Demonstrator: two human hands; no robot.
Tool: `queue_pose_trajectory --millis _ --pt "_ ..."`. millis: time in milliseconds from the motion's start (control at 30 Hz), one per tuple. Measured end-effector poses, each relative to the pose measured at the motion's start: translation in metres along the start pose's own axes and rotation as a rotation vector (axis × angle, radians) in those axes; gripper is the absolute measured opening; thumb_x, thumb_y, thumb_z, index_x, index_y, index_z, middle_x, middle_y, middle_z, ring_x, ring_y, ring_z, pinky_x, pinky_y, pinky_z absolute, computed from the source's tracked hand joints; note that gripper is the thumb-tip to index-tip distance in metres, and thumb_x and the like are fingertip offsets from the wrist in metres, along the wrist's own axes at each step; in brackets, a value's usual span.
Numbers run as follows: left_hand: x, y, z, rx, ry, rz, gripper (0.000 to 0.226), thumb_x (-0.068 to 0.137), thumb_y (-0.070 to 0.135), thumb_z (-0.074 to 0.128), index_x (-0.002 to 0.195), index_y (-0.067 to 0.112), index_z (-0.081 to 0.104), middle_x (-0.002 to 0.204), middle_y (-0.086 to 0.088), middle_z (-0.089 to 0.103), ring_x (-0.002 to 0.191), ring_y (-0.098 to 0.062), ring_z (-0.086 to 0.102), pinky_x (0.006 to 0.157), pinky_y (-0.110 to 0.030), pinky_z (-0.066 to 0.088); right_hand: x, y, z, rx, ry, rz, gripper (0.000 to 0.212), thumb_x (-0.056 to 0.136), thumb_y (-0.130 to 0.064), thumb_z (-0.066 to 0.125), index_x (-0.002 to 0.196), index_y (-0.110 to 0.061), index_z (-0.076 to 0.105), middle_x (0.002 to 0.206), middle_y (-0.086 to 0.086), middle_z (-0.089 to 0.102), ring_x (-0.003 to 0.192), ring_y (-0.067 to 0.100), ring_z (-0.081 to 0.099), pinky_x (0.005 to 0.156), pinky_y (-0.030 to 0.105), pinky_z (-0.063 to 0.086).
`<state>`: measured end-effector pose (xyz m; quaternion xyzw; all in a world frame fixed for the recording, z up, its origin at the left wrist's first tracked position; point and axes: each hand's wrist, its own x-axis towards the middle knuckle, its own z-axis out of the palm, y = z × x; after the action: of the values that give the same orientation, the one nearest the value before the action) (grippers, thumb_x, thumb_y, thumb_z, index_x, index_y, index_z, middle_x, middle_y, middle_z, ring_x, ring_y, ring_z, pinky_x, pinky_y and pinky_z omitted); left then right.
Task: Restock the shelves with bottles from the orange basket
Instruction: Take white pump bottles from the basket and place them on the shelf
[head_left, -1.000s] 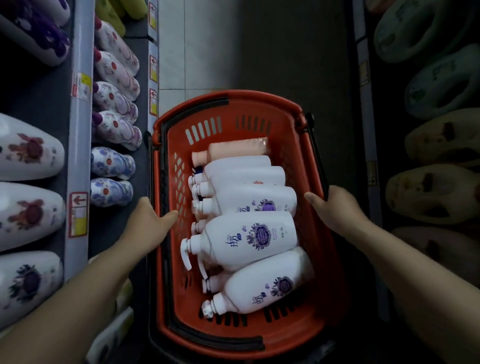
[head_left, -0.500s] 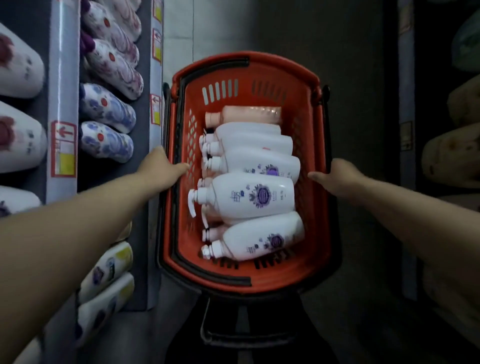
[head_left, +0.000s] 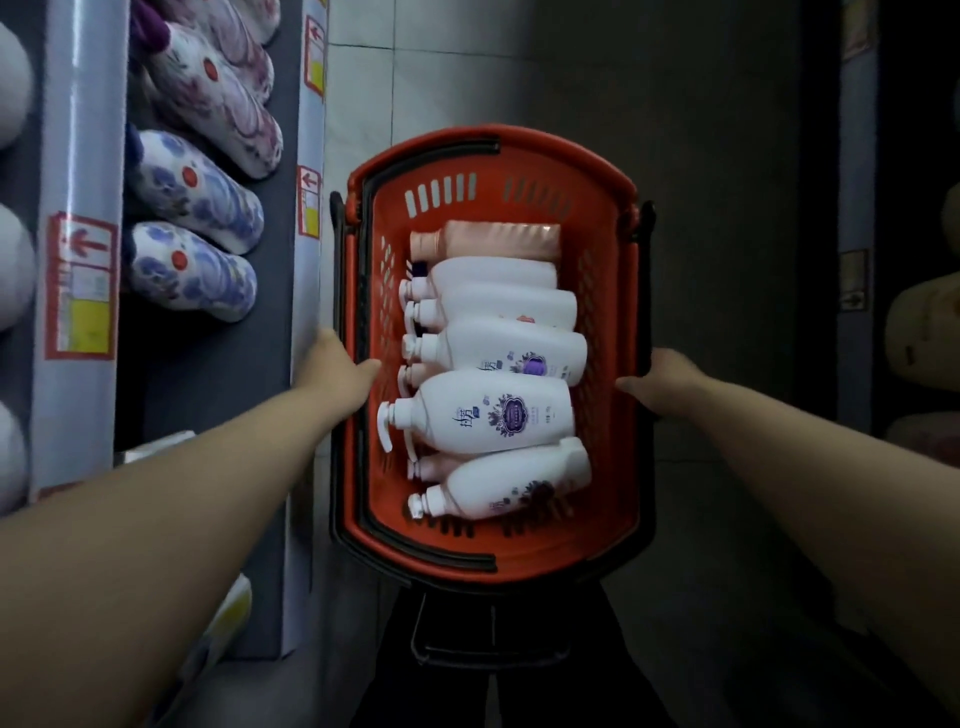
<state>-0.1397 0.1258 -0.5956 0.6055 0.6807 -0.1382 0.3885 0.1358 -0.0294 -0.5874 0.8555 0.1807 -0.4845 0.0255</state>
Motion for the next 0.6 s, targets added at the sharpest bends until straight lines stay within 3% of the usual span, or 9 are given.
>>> queue_pose_trajectory --millis 100,167,267,333,500,600 --pt "-0.011 -0.003 -0.001 -0.035 -0.018 -0.029 0.045 0.091 0.020 0.059 0.127 0.001 0.040 0.125 -0.020 0.055 0.111 -0.037 0.056 0.080 -0.036 0.042 -0.011 -0.007 -0.005 -0.011 -0.005 0.024 0.048 0.092 -0.022 0.061 0.133 0.000 0.048 0.131 0.020 0.056 0.117 0.034 0.055 0.099 0.040 0.046" --pt "-0.018 -0.002 -0.001 -0.078 -0.007 -0.054 0.046 0.089 0.018 0.060 0.127 0.000 0.041 0.126 -0.019 0.054 0.109 -0.035 0.056 0.079 -0.035 0.043 -0.019 -0.017 -0.012 -0.018 0.071 -0.010 0.047 0.093 -0.020 0.059 0.133 -0.001 0.045 0.130 0.018 0.054 0.117 0.033 0.055 0.092 0.035 0.046" --pt "-0.031 0.006 0.001 -0.155 0.051 -0.047 0.055 0.087 0.014 0.058 0.137 0.003 0.038 0.139 -0.019 0.042 0.123 -0.035 0.047 0.097 -0.040 0.042 -0.029 -0.041 -0.022 0.005 0.315 -0.242 0.035 0.088 -0.013 0.054 0.122 -0.008 0.049 0.118 0.014 0.056 0.104 0.032 0.059 0.080 0.035 0.047" --pt "-0.043 0.014 0.004 -0.203 0.112 -0.008 0.058 0.089 0.012 0.055 0.143 0.009 0.033 0.145 -0.015 0.033 0.129 -0.032 0.041 0.105 -0.040 0.038 -0.030 -0.056 -0.021 -0.018 0.376 -0.414 0.027 0.082 -0.013 0.050 0.108 -0.010 0.057 0.108 0.014 0.061 0.095 0.032 0.062 0.074 0.036 0.050" --pt "-0.075 0.029 0.030 -0.268 0.130 0.018 0.049 0.090 0.007 0.052 0.138 0.007 0.038 0.146 -0.012 0.027 0.127 -0.028 0.042 0.103 -0.029 0.033 -0.024 -0.082 0.006 -0.091 0.163 -0.524 0.031 0.090 -0.010 0.054 0.120 -0.004 0.058 0.123 0.011 0.061 0.113 0.026 0.056 0.090 0.027 0.040" --pt "-0.083 0.029 0.055 -0.277 0.113 -0.140 0.047 0.087 0.014 0.055 0.132 0.010 0.040 0.140 -0.014 0.032 0.122 -0.034 0.043 0.101 -0.038 0.039 -0.013 -0.087 0.015 -0.136 0.007 -0.566 0.027 0.090 -0.010 0.055 0.116 -0.005 0.060 0.120 0.009 0.063 0.111 0.026 0.058 0.089 0.029 0.043"
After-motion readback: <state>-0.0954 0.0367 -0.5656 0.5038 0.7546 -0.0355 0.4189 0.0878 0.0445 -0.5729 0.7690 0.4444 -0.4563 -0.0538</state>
